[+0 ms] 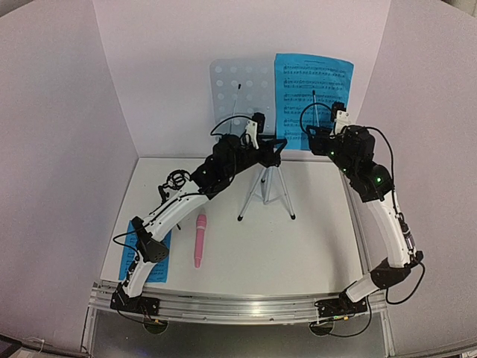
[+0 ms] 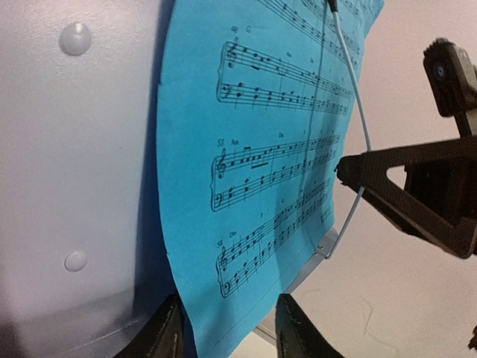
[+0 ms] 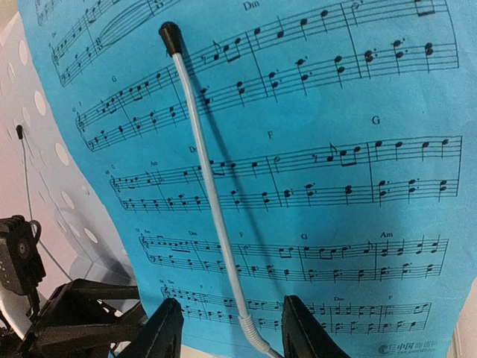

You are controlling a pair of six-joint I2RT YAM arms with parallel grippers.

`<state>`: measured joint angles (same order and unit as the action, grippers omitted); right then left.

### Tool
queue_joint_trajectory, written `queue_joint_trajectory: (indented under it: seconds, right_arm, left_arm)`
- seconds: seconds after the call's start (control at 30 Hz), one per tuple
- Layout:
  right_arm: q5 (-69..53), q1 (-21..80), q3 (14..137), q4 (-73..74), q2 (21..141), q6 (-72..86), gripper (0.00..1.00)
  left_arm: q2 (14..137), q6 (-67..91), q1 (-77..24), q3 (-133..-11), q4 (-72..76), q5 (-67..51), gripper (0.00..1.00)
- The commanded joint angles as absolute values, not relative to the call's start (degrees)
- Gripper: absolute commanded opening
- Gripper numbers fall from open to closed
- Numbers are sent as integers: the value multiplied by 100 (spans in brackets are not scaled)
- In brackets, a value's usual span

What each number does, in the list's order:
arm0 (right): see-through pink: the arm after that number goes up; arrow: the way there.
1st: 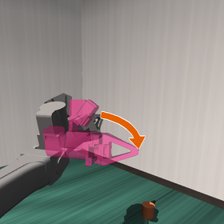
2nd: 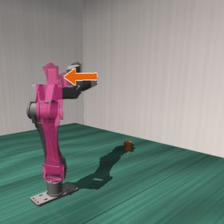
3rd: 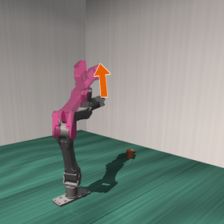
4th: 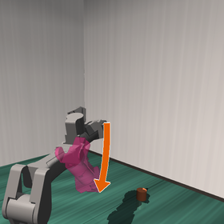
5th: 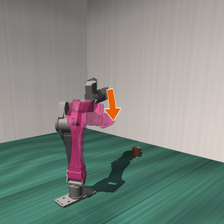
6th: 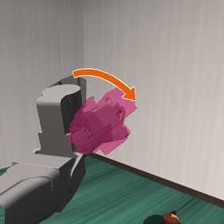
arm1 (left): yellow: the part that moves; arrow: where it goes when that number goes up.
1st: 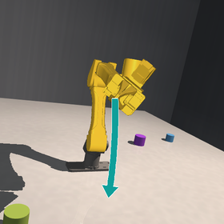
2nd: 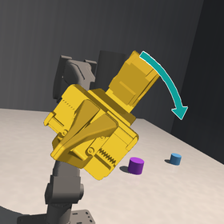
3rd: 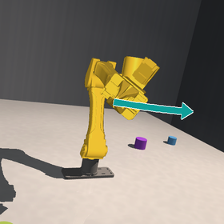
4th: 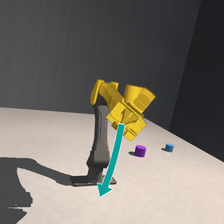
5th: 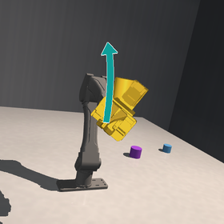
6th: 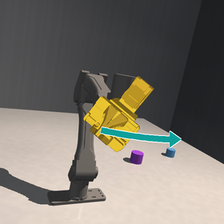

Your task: Pack up the instrument practice props

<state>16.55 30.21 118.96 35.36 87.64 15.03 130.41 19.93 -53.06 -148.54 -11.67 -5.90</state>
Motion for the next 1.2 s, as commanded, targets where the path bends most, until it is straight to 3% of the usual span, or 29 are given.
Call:
queue_joint_trajectory:
  seconds: [0.0, 0.1, 0.4, 0.73, 1.17]
  right_arm:
    - [1633, 2973, 11843, 3210, 8648, 1532, 41]
    - [1620, 2955, 11852, 3174, 8666, 1532, 35]
    - [1710, 2902, 11650, 3111, 8574, 1579, 1]
    - [1651, 2880, 11565, 2965, 8476, 1547, 0]
    - [1549, 2866, 11692, 2941, 8525, 1538, 0]
  left_arm:
    - [13080, 2006, -5300, -14728, -952, -724, 24]
    - [13117, 2012, -5300, -14754, -858, -742, 1]
    - [12890, 1697, -5300, -14575, -722, -756, 0]
    - [12157, 1022, -5212, -14109, -796, -748, 0]
    - [10641, 648, -4507, -13075, -2102, -929, 0]
